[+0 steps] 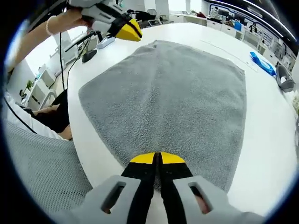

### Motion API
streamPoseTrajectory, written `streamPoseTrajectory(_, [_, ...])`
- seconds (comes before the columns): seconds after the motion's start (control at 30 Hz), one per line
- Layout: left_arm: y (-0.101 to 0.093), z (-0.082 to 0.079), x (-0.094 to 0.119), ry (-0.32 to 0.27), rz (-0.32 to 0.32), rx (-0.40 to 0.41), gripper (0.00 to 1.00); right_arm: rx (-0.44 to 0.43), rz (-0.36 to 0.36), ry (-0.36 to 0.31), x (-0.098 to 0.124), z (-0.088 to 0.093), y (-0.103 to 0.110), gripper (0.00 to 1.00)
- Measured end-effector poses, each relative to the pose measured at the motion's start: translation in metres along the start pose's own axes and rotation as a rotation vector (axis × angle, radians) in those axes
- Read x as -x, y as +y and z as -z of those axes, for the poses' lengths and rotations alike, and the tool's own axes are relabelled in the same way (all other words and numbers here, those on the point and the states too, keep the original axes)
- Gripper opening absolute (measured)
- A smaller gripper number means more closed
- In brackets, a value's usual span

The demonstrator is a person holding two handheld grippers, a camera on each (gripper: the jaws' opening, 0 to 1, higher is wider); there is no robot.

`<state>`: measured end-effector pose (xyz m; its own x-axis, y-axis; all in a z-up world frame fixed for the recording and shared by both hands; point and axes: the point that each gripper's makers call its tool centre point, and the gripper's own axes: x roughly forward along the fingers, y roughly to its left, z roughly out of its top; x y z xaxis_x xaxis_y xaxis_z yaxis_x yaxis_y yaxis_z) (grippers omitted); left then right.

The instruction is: Fold the towel on the table until its edges align and the towel forms a compact rectangular stack.

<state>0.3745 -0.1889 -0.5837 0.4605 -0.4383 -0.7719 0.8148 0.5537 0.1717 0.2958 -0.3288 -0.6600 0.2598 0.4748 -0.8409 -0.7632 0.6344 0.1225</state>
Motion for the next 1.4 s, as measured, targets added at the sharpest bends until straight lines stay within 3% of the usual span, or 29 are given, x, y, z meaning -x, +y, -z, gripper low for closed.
streamPoseTrajectory(0.03, [-0.014, 0.004, 0.002, -0.013, 0.023, -0.005, 0.09, 0.001, -0.010, 0.002, 0.000, 0.000, 0.000, 0.01])
streamPoseTrajectory(0.2, [-0.066, 0.037, 0.004, 0.031, 0.115, -0.020, 0.11, 0.087, -0.051, 0.029, -0.001, 0.001, 0.004, 0.03])
streamPoseTrajectory(0.37, [-0.094, 0.068, 0.002, 0.081, 0.165, -0.012, 0.14, 0.148, -0.080, 0.058, 0.000, 0.002, 0.008, 0.06])
streamPoseTrajectory(0.53, [-0.100, 0.078, -0.002, 0.087, 0.185, 0.039, 0.16, 0.200, -0.124, 0.079, 0.001, 0.004, 0.017, 0.15])
streamPoseTrajectory(0.8, [-0.107, 0.079, -0.003, 0.075, 0.209, 0.037, 0.23, 0.283, -0.150, 0.079, 0.003, 0.010, 0.034, 0.36])
streamPoseTrajectory(0.97, [-0.112, 0.083, -0.004, 0.072, 0.203, -0.039, 0.28, 0.393, -0.054, 0.064, 0.000, 0.011, 0.027, 0.30])
streamPoseTrajectory(1.1, [-0.115, 0.084, -0.002, 0.066, 0.189, -0.079, 0.29, 0.374, -0.053, 0.056, 0.002, 0.012, 0.027, 0.30])
streamPoseTrajectory(1.17, [-0.113, 0.086, -0.002, 0.060, 0.167, -0.041, 0.29, 0.377, -0.055, 0.052, 0.002, 0.012, 0.025, 0.30])
streamPoseTrajectory(1.4, [-0.105, 0.102, 0.011, 0.056, 0.129, -0.026, 0.23, 0.426, -0.057, 0.072, 0.010, 0.022, 0.016, 0.28])
